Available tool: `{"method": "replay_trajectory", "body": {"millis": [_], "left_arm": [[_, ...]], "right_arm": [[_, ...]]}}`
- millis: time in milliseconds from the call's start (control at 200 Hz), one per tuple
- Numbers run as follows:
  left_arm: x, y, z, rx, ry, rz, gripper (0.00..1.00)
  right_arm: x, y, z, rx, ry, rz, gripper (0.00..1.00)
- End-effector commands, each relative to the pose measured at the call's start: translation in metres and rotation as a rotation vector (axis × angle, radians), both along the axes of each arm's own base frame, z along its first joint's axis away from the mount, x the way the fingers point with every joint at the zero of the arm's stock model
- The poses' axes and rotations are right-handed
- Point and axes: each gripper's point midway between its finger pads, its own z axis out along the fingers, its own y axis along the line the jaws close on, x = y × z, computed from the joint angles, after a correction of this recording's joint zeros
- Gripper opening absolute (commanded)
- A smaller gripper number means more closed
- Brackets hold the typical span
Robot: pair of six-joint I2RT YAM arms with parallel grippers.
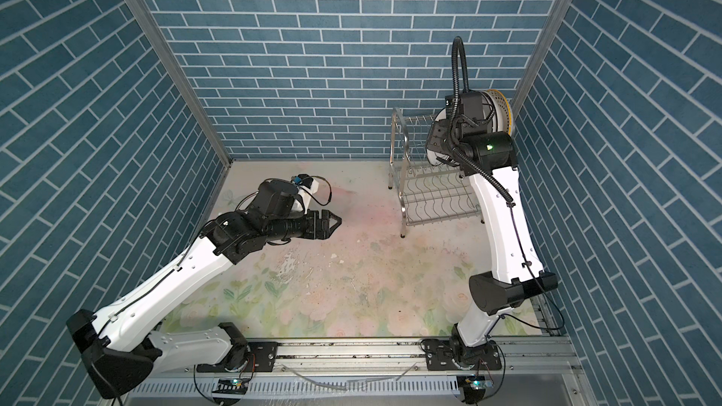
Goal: Unload the plates from the dish rack
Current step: Pick up the plate from the dish rack.
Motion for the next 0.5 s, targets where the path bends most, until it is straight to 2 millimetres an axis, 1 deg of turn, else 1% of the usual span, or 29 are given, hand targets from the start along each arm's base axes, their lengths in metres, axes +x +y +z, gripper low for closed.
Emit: {"method": "replay_trajectory", "body": {"millis": [0, 155, 255, 495], "left_arm": [[0.001, -0.002, 0.009, -0.004, -0.03, -0.008, 0.84], [0.002, -0.001, 0.009, -0.001, -0.03, -0.005, 0.84], [0.002, -0.001, 0.01, -0.004, -0.032, -0.004, 0.84], [0.001, 0.001, 0.01, 0.003, -0.036, -0.002, 0.84]], "right_arm": [[0.001, -0.005, 0.01, 0.012, -0.032, -0.025, 0.66], [0.002, -0.007, 0.01, 0.001, -0.035, -0.028, 0.65], [0.006, -0.01, 0.007, -0.009, -0.027, -0.033, 0.65], [0.013, -0.014, 0.005, -0.025, -0.03, -0.044, 0.64]]}}
